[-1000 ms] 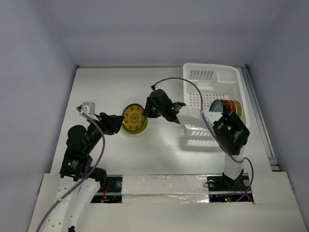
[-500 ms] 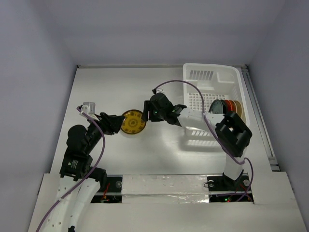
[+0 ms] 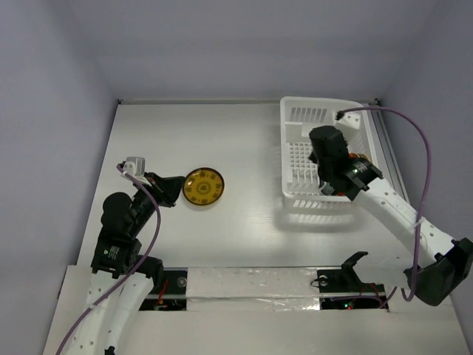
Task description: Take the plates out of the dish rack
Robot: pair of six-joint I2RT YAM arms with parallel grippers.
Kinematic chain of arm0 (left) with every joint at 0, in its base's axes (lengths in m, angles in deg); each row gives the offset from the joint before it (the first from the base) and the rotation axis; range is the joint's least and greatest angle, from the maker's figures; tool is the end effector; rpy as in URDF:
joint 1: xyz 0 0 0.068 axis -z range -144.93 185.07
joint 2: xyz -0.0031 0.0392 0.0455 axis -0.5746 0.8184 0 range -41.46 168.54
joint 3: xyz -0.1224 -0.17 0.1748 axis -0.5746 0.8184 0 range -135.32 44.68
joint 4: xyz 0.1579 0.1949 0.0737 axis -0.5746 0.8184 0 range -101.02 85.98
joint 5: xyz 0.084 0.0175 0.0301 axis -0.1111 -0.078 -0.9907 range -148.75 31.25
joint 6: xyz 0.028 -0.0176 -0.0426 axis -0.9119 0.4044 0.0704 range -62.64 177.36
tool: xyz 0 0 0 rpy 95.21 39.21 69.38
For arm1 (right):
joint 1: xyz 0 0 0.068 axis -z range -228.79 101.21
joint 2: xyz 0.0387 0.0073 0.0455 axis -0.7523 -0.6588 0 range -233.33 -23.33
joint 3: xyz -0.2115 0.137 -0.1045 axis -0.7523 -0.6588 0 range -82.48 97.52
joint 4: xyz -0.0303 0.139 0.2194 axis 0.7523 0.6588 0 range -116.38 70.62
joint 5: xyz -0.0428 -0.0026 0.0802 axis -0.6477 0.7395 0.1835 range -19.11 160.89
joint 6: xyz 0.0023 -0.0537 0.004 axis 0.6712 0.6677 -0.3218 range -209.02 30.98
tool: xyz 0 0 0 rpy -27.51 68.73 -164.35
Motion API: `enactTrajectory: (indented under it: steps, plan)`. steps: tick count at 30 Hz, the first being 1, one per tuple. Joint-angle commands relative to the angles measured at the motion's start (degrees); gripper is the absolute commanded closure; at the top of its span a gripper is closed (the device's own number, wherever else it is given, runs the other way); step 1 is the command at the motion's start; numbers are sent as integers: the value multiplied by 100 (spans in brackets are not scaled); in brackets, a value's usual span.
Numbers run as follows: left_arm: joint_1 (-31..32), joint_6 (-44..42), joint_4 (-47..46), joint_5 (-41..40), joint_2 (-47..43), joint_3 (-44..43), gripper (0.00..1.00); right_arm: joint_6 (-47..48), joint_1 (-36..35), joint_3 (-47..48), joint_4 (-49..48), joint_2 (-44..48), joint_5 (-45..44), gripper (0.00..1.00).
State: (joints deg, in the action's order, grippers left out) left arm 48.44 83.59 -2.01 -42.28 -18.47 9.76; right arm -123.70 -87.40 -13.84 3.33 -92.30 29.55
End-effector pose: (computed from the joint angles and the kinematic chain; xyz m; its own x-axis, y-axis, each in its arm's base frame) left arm 0.1068 -0.0359 0.3315 -0.1753 -0.3941 -0.9022 0.4679 0.7729 -0.4285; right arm 0.2163 0.1425 0.3681 -0.3342 0.2800 -0.9000 0.2048 0.9536 0.2207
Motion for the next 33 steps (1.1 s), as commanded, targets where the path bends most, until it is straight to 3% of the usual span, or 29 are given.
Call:
enactTrajectory:
  steps: [1,3,4,5,7,13,20,23,28,33]
  plan:
    - [-45,-5,-234,23,-101,-33,100,49,871,-386,1587,-55,-1086,98]
    - [-45,-5,-242,14,-101,-24,97,353,1188,-413,1486,15,-789,88]
    - [-45,-13,-242,23,-92,-24,92,452,1250,-430,1337,85,-657,68]
    - [-45,-5,-234,23,-92,-33,88,496,1312,-422,1327,85,-525,60]
    - [8,-5,-234,23,-92,-24,78,602,1548,-343,1387,-37,-402,50]
    - [8,-5,-234,23,-101,-24,73,1006,2050,-422,1151,-379,275,57]
    - [60,-5,-225,23,-119,-41,72,1086,2050,-325,1185,-705,294,66]
    - [61,-5,-225,14,-118,-41,72,1042,2050,-237,1317,-671,119,66]
    - [61,-5,-242,41,-92,-24,72,1138,2050,17,1520,-530,56,55]
    - [61,-5,-242,41,-92,-33,72,1253,2050,44,1458,-670,372,64]
